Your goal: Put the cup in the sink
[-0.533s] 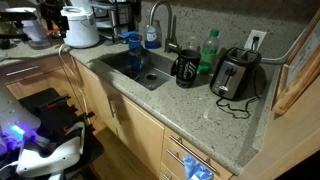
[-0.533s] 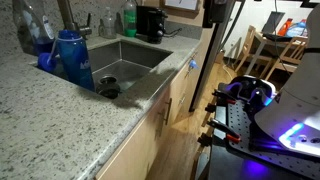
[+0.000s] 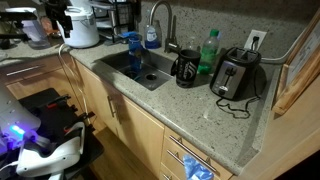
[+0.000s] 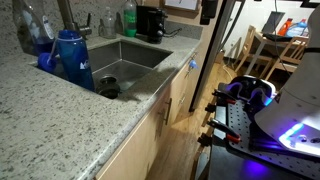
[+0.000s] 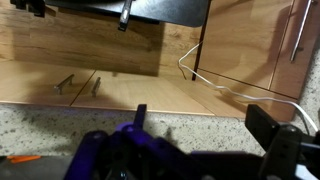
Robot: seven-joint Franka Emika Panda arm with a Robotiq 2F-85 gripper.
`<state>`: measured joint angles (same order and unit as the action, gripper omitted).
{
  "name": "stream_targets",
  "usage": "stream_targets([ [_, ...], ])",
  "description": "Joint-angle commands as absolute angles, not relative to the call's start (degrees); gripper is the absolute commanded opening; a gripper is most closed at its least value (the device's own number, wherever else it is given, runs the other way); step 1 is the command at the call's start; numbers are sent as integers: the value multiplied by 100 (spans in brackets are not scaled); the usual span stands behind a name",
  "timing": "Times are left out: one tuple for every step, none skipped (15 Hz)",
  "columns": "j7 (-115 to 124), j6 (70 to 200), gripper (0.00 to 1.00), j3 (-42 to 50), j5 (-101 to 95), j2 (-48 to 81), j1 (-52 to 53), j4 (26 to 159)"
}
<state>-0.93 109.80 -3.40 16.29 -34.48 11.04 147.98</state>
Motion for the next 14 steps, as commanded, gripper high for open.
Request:
stream_targets([
  [-134, 11109, 100, -299, 1476, -3439, 813, 14761],
  [-134, 11139, 100, -264, 1435, -3410, 730, 14742],
  [-119, 11195, 100, -238, 1376, -3400, 640, 14737],
  [-118, 11247, 100, -199, 1290, -3404, 546, 14732],
  [-112, 11305, 100, -140, 1214, -3412, 446, 14732],
  [-106, 11369, 100, -62, 1125, -3440, 327, 14741],
  [-124, 11414, 100, 30, 1075, -3446, 234, 14741],
  [-125, 11457, 100, 136, 1024, -3475, 120, 14745],
  [-126, 11498, 100, 236, 997, -3487, 20, 14742],
  [-138, 11546, 100, 354, 995, -3519, -84, 14754],
  [-146, 11574, 100, 454, 978, -3531, -176, 14742],
  [-184, 11645, 100, 565, 955, -3542, -273, 14742],
  [-250, 11629, 100, 678, 979, -3549, -323, 14721],
  [-343, 11564, 100, 778, 1028, -3560, -330, 14702],
])
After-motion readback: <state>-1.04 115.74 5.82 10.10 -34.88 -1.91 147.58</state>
